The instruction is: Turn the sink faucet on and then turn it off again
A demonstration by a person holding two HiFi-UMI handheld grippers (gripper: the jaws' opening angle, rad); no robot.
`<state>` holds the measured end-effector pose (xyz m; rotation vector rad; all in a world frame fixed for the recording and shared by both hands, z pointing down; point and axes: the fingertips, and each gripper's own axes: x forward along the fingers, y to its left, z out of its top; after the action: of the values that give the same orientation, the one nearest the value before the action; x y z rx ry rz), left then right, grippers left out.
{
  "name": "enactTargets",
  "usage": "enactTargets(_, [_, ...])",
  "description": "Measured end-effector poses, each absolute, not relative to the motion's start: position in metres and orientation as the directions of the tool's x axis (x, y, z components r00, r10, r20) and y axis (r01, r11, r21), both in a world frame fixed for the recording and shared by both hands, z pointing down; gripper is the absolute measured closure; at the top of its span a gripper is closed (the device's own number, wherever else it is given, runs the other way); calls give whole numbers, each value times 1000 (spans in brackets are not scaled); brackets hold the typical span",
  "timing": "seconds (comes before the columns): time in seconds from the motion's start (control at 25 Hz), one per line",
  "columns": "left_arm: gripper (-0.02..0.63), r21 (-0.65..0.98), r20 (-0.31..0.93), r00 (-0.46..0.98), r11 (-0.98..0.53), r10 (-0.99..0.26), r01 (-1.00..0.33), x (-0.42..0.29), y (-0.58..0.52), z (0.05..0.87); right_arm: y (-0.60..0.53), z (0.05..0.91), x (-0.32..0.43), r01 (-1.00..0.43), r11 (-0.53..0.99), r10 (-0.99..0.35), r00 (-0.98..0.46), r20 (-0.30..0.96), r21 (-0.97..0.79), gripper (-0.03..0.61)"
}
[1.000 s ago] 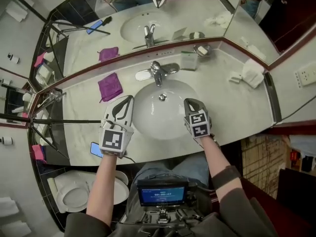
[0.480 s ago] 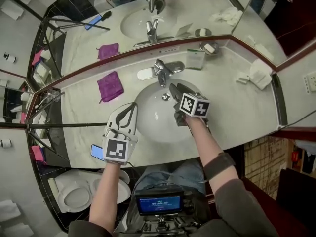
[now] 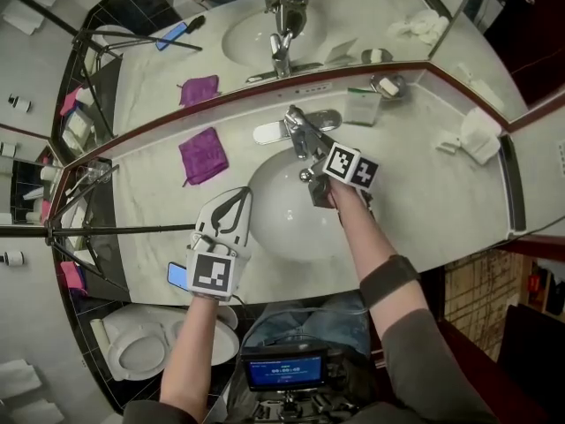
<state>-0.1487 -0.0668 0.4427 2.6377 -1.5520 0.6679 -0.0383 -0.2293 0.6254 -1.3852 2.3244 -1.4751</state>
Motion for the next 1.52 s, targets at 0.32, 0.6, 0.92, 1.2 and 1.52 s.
enactTargets(0.32, [612,-196,381,443,-539,-811,-819,-148,-70,459,-251,621,-47,-595,84,-744,-570,347,-799,497])
enactTargets(0.6, [612,-191,385,469,-565,-795,-803,-144,-70,464,-254,620,-44,-565,-26,-755,-529,386,-824,508])
enactTargets(0.92, [612,-183,380,459,-552,-803,-814,-155,-68,461,-257,623,-40,-550,-158,-722,-502,475,-820,514])
enactTargets(1.2, [612,-175,378,445,-535,-812,-827,-159,-70,461,-266,620,-41,-590,-222,-657,-498,567,-776,517])
enactTargets(1.52, [612,-163,374,429,-514,-822,-842,-162,-72,457,-267,624,-40,-598,-323,-574,-492,654,-733,520])
